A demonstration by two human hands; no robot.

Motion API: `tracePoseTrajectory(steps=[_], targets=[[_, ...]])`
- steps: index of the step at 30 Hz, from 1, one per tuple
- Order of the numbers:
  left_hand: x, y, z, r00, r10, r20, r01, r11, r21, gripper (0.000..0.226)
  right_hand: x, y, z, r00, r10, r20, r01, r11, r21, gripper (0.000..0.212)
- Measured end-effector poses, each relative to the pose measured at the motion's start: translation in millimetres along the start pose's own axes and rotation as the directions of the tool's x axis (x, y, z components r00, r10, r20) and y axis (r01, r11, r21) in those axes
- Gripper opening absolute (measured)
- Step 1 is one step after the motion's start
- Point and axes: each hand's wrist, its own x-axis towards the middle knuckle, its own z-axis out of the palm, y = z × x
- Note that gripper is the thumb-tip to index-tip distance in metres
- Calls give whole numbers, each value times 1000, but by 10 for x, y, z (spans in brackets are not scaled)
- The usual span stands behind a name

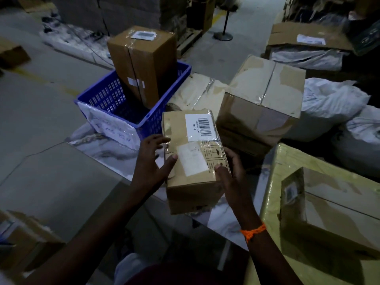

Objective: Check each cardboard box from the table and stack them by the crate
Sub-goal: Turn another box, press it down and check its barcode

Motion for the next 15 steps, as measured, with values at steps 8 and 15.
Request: tracePoseTrajectory(steps=[8,15], targets=[[965,126,26,843,194,501,-422,816,395,53,116,-325,403,921,-356,158,367,657,-658,65],[1099,-15,59,785,166,597,-490,757,433,68,168,-253,552,916,-262,304,386,363,-848,70]])
